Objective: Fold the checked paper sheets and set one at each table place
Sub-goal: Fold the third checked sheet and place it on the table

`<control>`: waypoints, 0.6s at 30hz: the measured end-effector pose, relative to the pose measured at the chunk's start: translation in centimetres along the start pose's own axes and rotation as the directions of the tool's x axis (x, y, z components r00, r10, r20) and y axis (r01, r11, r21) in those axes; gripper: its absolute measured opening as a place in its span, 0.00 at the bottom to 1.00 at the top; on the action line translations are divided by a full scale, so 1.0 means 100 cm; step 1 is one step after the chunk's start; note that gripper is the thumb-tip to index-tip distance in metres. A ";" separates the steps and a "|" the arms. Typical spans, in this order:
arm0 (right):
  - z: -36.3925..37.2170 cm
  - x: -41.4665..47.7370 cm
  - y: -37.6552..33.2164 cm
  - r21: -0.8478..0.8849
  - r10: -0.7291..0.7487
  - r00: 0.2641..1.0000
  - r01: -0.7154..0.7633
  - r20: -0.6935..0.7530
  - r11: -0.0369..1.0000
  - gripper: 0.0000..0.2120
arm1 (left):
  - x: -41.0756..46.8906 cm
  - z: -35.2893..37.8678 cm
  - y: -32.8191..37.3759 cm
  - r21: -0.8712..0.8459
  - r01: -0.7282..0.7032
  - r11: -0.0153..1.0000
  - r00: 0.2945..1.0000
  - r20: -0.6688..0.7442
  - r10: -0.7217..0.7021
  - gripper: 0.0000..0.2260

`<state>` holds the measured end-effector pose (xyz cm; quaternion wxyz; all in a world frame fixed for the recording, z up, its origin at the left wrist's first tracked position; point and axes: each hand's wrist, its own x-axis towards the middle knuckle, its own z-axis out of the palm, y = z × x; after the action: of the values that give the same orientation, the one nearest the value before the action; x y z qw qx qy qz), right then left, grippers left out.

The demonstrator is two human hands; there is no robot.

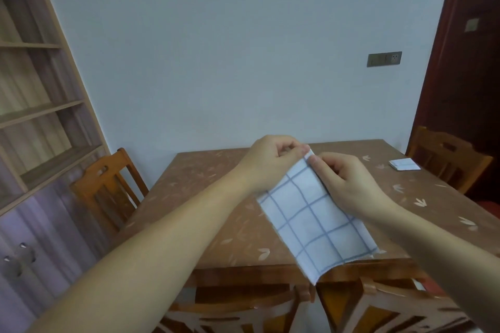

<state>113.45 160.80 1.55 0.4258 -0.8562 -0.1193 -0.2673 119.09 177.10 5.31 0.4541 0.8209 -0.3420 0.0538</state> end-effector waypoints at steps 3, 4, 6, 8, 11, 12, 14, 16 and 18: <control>0.001 -0.005 0.005 -0.017 0.019 1.000 -0.019 -0.020 1.000 0.21 | 0.002 -0.004 -0.004 -0.019 0.019 1.000 0.997 -0.073 -0.021 0.10; 0.000 -0.008 0.007 -0.020 0.035 0.999 -0.035 -0.016 0.999 0.19 | 0.002 -0.006 -0.006 -0.015 0.032 0.999 0.995 -0.092 -0.033 0.11; -0.002 -0.014 0.010 -0.025 0.081 0.997 -0.081 0.007 0.996 0.16 | 0.004 -0.011 -0.011 0.006 0.051 0.999 0.990 -0.135 -0.050 0.11; -0.005 -0.017 0.010 -0.016 0.121 0.992 -0.120 0.029 0.993 0.15 | 0.004 -0.016 -0.015 0.033 0.060 0.998 0.983 -0.176 -0.054 0.11; -0.011 -0.018 0.010 -0.021 0.140 0.990 -0.139 0.024 0.990 0.15 | 0.003 -0.021 -0.023 0.049 0.082 0.995 0.973 -0.219 -0.070 0.12; -0.012 -0.018 0.010 -0.029 0.142 0.989 -0.141 0.027 0.990 0.15 | 0.003 -0.022 -0.024 0.049 0.089 0.995 0.973 -0.219 -0.077 0.12; -0.014 -0.020 0.009 -0.034 0.149 0.988 -0.148 0.049 0.988 0.15 | 0.003 -0.022 -0.026 0.047 0.100 0.994 0.975 -0.206 -0.088 0.12; -0.016 -0.021 0.008 -0.026 0.163 0.984 -0.162 0.066 0.986 0.15 | 0.002 -0.021 -0.027 0.042 0.094 0.995 0.978 -0.188 -0.085 0.12; -0.018 -0.021 0.006 -0.020 0.180 0.977 -0.179 0.113 0.984 0.15 | 0.000 -0.021 -0.025 0.049 0.072 0.996 0.981 -0.183 -0.062 0.12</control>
<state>111.31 159.02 0.88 0.4363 -0.8795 -0.0644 -0.1788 121.12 179.63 4.77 0.4618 0.8360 -0.2698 0.1224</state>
